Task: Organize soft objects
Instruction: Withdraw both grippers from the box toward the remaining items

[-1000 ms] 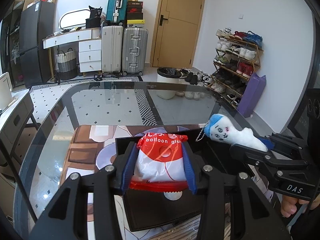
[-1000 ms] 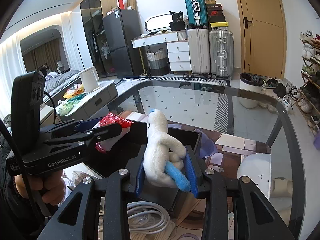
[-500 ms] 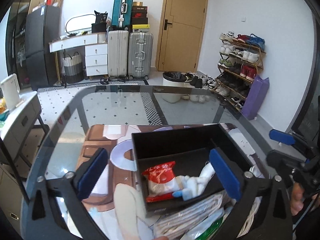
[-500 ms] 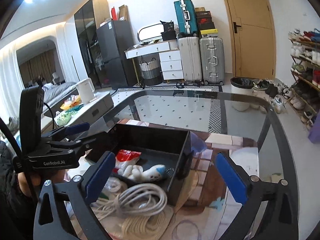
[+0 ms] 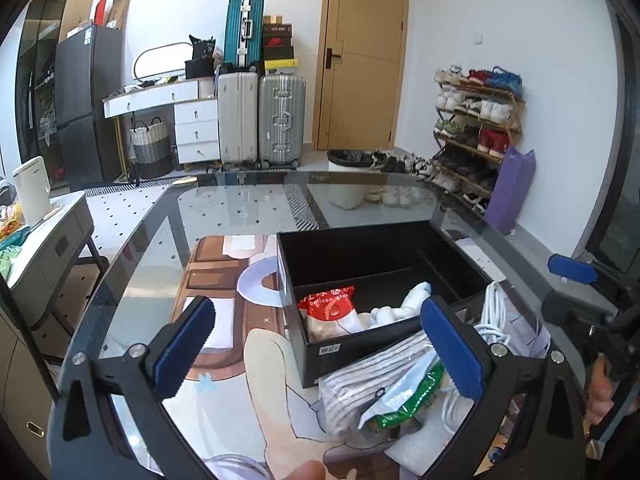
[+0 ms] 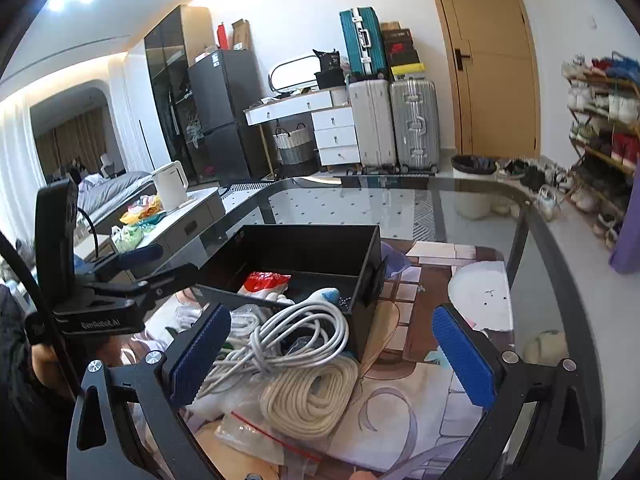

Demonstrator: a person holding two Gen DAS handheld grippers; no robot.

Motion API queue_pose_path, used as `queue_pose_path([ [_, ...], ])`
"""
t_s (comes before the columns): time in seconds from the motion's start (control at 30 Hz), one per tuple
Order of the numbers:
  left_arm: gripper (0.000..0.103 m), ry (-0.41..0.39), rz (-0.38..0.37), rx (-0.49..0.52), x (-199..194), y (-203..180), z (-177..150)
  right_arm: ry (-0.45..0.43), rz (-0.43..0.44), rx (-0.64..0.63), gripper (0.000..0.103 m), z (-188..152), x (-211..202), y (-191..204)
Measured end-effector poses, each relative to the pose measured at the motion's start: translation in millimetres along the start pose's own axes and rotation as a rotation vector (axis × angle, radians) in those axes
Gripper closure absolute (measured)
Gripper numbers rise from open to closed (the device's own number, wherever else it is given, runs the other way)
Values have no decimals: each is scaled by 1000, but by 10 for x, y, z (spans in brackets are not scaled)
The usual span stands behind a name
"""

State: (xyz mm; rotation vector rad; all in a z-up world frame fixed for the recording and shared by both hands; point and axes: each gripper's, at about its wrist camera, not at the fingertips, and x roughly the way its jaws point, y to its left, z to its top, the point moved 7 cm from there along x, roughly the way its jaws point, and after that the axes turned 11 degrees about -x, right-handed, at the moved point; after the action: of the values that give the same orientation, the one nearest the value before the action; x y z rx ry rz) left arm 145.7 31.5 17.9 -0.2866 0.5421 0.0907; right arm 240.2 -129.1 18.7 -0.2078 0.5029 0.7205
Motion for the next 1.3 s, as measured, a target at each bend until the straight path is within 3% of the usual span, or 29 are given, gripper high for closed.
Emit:
queue_pose_path([
  [0.47,0,40,8,12,-71,48,-145,61,62,-37,1,-128,17,249],
  [0.73,0,84,-8,105,-44,-72,-236,90,120,9,1,-163,89,282],
  [1.3,0,85,-4,47,-69,57,-199,135,123,0,1,-255,141,232],
])
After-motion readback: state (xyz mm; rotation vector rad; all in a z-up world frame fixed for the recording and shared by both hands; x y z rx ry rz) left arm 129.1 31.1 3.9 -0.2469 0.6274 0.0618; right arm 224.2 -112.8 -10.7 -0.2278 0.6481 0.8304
